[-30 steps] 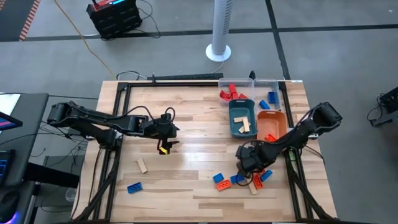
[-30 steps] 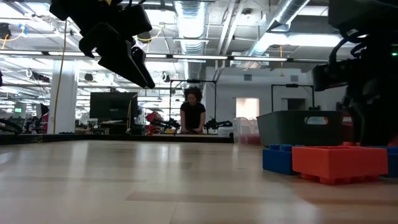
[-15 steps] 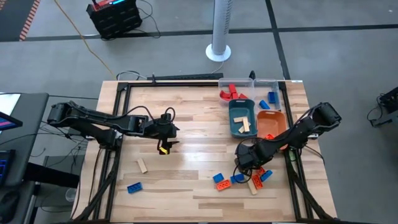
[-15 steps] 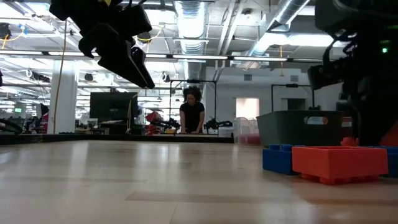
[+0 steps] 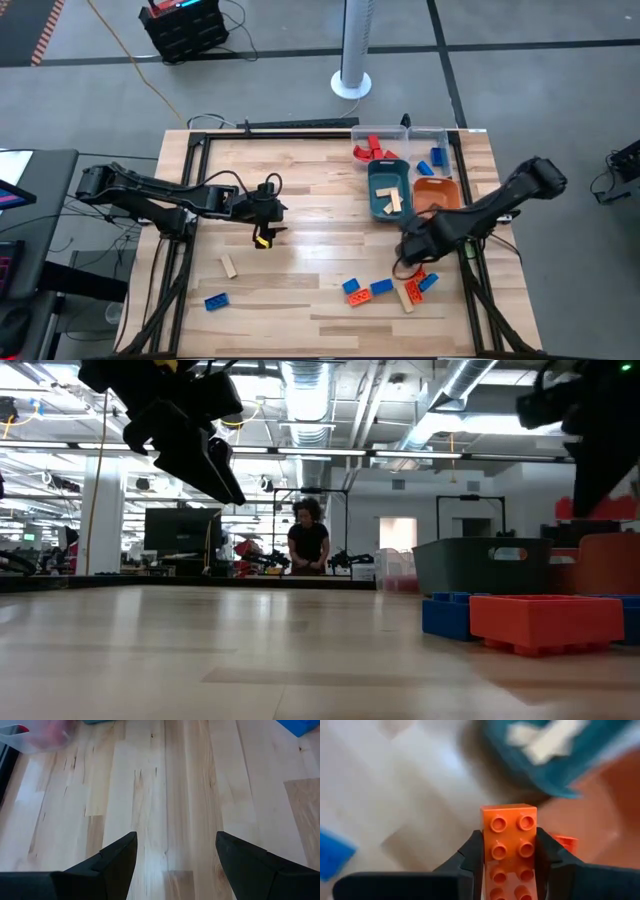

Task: Sort blocks
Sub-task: Put the 8 stud orange game piece into the orange bin, then put the 8 stud blue game piece into the right transparent bin

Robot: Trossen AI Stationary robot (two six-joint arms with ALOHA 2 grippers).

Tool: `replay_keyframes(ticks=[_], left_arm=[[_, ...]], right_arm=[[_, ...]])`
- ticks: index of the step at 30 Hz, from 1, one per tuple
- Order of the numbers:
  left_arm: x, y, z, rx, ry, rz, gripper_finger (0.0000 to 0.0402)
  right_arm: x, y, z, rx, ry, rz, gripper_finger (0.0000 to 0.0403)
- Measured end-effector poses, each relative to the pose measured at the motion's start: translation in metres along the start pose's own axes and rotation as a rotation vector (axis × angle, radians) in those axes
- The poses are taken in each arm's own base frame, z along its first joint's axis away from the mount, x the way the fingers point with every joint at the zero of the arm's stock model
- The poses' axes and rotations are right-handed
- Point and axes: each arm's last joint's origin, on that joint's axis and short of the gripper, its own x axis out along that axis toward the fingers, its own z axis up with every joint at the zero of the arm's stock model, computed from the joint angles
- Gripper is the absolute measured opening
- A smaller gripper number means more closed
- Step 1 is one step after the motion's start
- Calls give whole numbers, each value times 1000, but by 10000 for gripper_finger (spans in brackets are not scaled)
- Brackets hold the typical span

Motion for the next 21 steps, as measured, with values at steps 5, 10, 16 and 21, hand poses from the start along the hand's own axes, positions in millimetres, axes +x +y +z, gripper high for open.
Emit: replay_keyframes(ticks=[5,10,16,21], left_arm=[[0,0,0,-1,2,0,265],[0,0,0,-13,2,0,265],[0,0,0,-25,1,-11,265],[-1,-3,-3,-43,33,-30,265]], right_arm=[[-7,-39,-14,249,-15,-138,107],[7,-51,-22,301,41,-150,136],[7,-55,-20,262,86,-165,207],[-19,-48,-8,255,9,-76,234]])
